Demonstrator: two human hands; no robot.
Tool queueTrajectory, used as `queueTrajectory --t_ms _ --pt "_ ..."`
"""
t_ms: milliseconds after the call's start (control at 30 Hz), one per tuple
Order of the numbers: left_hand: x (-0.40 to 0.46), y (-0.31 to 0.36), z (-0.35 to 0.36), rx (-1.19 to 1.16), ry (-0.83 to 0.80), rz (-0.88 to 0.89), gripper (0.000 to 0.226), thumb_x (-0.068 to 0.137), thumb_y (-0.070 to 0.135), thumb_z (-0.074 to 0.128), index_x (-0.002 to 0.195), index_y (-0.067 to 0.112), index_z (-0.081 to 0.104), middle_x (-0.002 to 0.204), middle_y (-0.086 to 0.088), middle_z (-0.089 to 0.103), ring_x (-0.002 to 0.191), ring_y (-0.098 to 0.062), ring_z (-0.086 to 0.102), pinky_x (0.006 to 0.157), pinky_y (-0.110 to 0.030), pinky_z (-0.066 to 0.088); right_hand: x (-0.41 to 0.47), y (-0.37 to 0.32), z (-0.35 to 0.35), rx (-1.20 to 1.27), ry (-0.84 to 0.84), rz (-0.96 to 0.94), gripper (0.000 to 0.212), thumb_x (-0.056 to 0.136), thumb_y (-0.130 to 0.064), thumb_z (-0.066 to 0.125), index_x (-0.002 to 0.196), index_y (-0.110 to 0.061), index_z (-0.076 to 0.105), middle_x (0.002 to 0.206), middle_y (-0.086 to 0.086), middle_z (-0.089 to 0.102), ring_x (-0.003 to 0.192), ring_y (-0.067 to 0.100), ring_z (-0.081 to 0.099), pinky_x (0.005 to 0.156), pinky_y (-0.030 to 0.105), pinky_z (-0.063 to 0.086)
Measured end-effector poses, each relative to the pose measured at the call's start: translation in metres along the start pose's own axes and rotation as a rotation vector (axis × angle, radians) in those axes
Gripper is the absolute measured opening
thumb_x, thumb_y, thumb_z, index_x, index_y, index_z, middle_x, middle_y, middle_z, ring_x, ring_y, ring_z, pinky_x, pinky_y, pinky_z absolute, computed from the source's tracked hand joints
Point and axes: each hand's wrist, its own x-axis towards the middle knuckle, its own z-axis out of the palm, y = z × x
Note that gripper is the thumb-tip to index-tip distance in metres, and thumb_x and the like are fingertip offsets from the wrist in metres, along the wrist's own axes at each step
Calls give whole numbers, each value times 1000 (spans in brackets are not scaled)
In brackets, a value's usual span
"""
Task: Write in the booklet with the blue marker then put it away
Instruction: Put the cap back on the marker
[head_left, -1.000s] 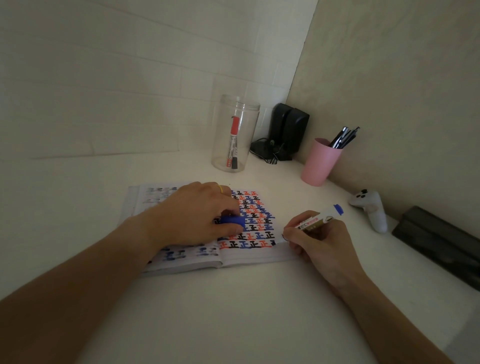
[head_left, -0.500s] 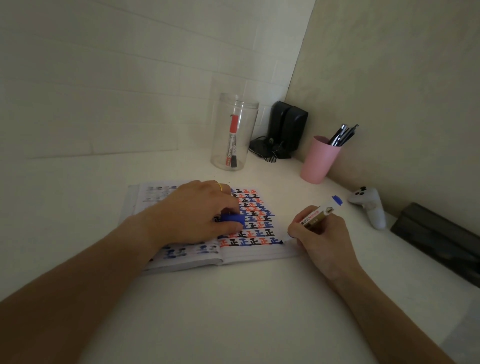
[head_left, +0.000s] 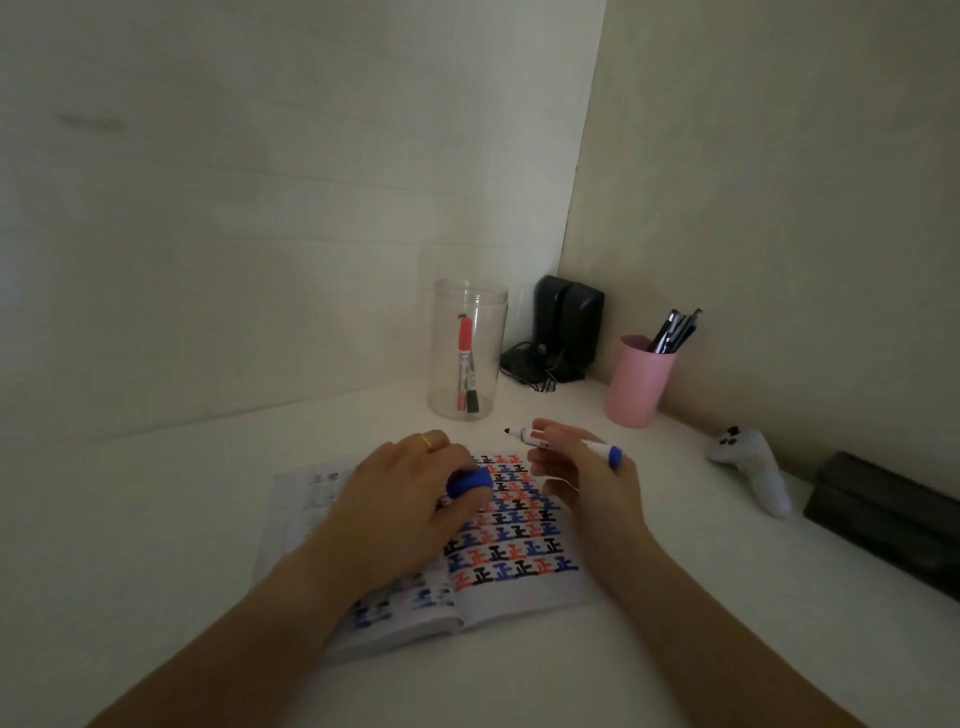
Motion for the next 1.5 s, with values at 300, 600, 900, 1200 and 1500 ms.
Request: queueTrajectory --t_ms 300,600,900,1200,1500 --pt "5 -8 2 -127 73 -171 29 86 45 66 109 29 65 102 9 66 79 -6 57 80 -24 46 0 7 -6 34 -86 -49 6 88 -9 70 89 -7 77 67 7 74 63 16 68 63 25 57" --pt "5 -7 -1 -137 100 -166 26 85 43 68 108 30 66 100 10 66 78 -5 57 75 -18 42 -1 6 -7 14 -145 -65 8 88 -9 71 90 -6 78 69 9 75 64 17 69 71 33 58" --pt "4 0 -10 -373 179 -85 33 81 27 77 113 25 70 106 8 72 91 -4 66 84 -12 50 -7 3 -5 86 -318 -22 25 76 -18 78 98 -6 72 83 16 78 73 22 74 65 26 58" --pt "5 10 -29 -943 175 -234 16 81 15 74 95 8 75 79 -5 78 69 -20 75 65 -22 58 -9 -4 -13 -137 -435 -166 25 76 -22 78 94 -5 78 82 10 79 71 18 73 63 23 56" --pt "2 22 -19 -674 99 -40 33 88 56 55 86 30 75 74 10 73 71 -14 69 68 -26 54 -25 3 2 -350 -531 -276 52 91 -56 42 67 -12 56 56 -5 50 49 9 42 54 22 34"
